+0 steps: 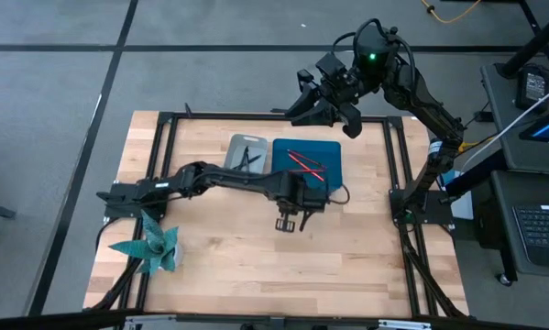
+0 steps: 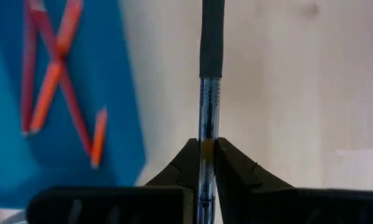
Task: Sort pens & pencils
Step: Put the black pen into the gray bin
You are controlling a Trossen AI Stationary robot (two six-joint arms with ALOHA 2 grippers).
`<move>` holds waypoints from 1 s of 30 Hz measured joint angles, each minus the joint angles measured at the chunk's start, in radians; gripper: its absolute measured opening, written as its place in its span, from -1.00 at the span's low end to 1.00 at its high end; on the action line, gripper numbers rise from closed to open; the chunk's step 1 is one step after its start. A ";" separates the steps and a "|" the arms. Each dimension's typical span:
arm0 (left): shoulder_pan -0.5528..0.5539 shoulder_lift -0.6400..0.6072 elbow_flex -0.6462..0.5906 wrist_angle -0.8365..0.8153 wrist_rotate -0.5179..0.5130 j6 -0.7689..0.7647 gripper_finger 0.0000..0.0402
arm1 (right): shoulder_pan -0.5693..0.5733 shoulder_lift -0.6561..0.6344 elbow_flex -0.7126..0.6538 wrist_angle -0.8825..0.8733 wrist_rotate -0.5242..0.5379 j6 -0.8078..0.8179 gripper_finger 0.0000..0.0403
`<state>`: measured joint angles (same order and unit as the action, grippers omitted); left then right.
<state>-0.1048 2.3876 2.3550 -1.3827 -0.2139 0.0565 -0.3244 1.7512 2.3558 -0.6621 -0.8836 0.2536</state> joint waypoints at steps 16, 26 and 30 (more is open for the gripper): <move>0.116 -0.272 -0.002 -0.143 -0.119 -0.198 -0.88 | 0.003 0.000 0.000 -0.040 0.000 -0.004 -0.38; 0.195 -0.294 -0.138 -0.187 -0.141 -0.345 -0.88 | 0.010 0.002 0.000 -0.100 -0.008 -0.048 -0.38; 0.271 -0.307 -0.256 -0.185 -0.144 -0.397 -0.88 | 0.010 0.002 0.000 -0.116 -0.008 -0.049 -0.38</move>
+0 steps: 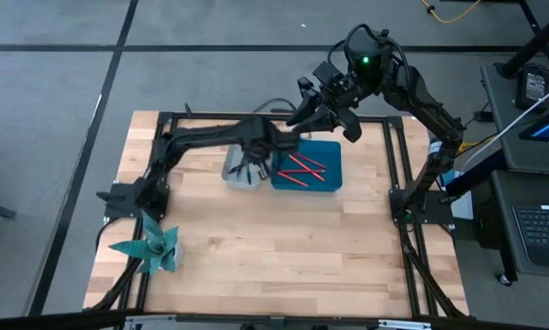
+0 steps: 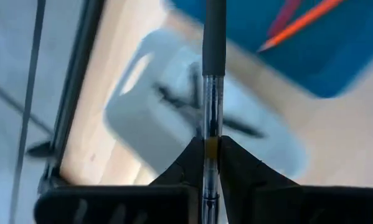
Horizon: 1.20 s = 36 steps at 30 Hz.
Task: Sort pens & pencils
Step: Put the black pen into the gray bin
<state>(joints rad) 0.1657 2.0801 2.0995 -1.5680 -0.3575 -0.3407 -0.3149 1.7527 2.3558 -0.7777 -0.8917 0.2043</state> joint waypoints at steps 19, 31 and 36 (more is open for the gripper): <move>0.224 -0.290 -0.572 0.346 0.061 -0.258 -0.88 | 0.000 0.000 0.000 -0.014 -0.001 -0.030 -0.38; 0.253 -0.314 -0.704 0.527 0.082 -0.389 -0.88 | 0.000 -0.001 0.000 0.000 0.000 -0.034 -0.38; 0.248 -0.314 -0.752 0.570 0.108 -0.417 -0.88 | 0.000 -0.001 0.000 -0.001 0.000 -0.034 -0.38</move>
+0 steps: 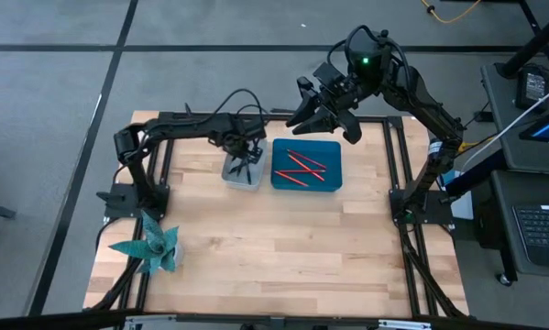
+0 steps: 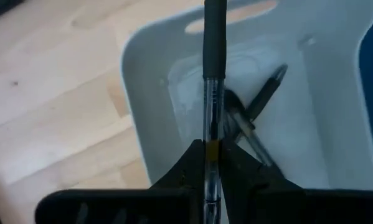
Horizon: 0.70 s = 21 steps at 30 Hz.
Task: Sort pens & pencils
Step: Put the black pen into the gray bin
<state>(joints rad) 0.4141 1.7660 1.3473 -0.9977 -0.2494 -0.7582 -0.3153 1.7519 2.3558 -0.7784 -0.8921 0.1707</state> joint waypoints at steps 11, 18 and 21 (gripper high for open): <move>-0.022 0.000 -0.087 0.088 0.023 -0.024 -0.88 | 0.000 0.000 0.000 0.003 0.000 0.000 -0.38; -0.047 0.000 -0.090 0.094 0.033 -0.026 -0.89 | 0.000 0.000 0.000 0.009 0.000 0.000 -0.38; -0.054 0.000 -0.090 0.094 0.033 -0.028 -0.89 | 0.000 0.000 0.000 0.009 0.000 0.000 -0.38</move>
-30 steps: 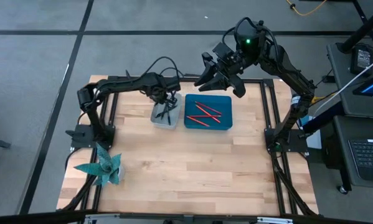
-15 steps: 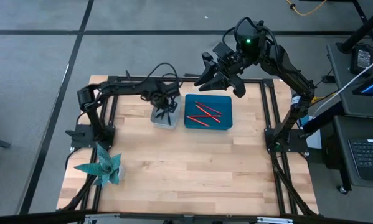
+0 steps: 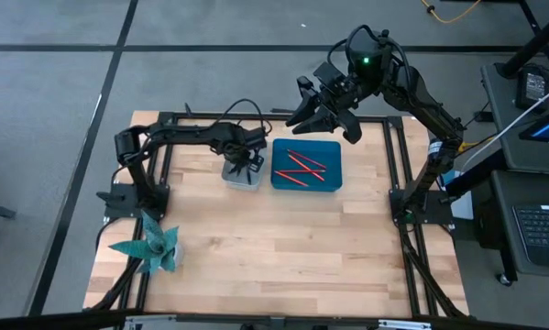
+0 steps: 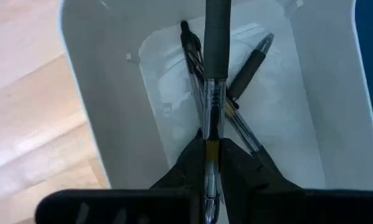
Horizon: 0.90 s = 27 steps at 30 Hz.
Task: Sort pens & pencils
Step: Put the black pen into the gray bin
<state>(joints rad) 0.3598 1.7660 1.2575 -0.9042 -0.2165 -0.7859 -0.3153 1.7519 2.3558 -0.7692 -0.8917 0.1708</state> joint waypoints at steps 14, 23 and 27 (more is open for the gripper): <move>-0.090 0.000 0.000 -0.082 0.013 -0.080 -0.89 | 0.000 -0.001 0.000 0.001 0.000 -0.017 -0.38; -0.117 0.001 0.000 -0.082 0.024 -0.102 -0.89 | 0.000 -0.001 0.000 0.001 0.000 0.001 -0.38; -0.119 0.001 0.000 -0.082 0.024 -0.102 -0.89 | 0.000 -0.001 0.000 0.001 0.000 0.007 -0.38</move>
<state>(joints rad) 0.2413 1.7668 1.2575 -0.9859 -0.1921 -0.8874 -0.3153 1.7512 2.3558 -0.7685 -0.8913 0.1783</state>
